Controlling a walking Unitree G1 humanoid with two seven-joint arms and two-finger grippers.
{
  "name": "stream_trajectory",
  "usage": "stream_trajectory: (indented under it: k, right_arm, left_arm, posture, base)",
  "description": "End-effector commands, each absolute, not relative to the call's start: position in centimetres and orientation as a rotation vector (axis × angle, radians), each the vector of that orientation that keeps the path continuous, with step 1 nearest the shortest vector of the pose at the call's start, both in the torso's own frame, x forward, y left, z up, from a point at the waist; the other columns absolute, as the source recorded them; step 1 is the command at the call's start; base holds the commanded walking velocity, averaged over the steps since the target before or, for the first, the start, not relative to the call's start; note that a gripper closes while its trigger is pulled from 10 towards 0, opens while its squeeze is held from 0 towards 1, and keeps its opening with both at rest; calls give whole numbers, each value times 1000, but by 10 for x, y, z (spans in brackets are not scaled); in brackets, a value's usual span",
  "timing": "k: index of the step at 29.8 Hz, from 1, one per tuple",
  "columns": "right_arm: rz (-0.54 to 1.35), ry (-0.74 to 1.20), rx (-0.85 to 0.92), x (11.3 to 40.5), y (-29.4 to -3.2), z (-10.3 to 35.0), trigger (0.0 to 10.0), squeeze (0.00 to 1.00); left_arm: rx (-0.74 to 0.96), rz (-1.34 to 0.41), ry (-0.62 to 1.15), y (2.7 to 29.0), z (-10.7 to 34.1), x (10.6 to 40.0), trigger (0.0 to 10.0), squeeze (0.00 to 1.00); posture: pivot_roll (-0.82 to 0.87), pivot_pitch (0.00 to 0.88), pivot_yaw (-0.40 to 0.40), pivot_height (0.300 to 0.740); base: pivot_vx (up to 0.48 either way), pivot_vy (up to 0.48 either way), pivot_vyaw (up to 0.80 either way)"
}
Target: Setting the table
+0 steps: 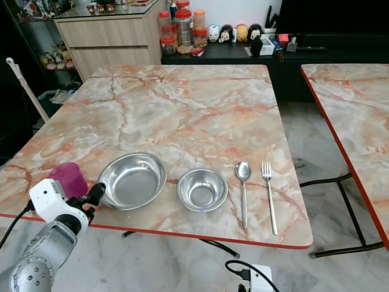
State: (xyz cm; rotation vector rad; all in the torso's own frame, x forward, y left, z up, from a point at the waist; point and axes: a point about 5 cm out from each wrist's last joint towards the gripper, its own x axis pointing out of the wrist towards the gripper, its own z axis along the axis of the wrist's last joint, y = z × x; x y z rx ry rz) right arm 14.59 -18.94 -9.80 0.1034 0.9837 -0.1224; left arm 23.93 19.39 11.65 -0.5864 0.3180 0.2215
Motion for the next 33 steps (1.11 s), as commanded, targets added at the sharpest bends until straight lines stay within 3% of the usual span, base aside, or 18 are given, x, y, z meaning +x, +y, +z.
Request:
stream_trajectory:
  k: [1,12,33]
  right_arm:
    - [-130,977,122,147,-187,-98,10000,0]
    - [-130,980,129,145,-184,-99,10000,0]
    - [-143,973,144,146,-183,-99,10000,0]
  left_arm:
    - [-617,238,341,192,115,241,10000,0]
    - [-638,148,443,179,104,244,10000,0]
    - [-645,189,505,177,91,256,10000,0]
  posture:
    - [170,49,80,740]
    - [166,52,89,740]
    - [137,46,99,740]
  base:
    - [0,0,0]
    - [0,0,0]
    - [0,0,0]
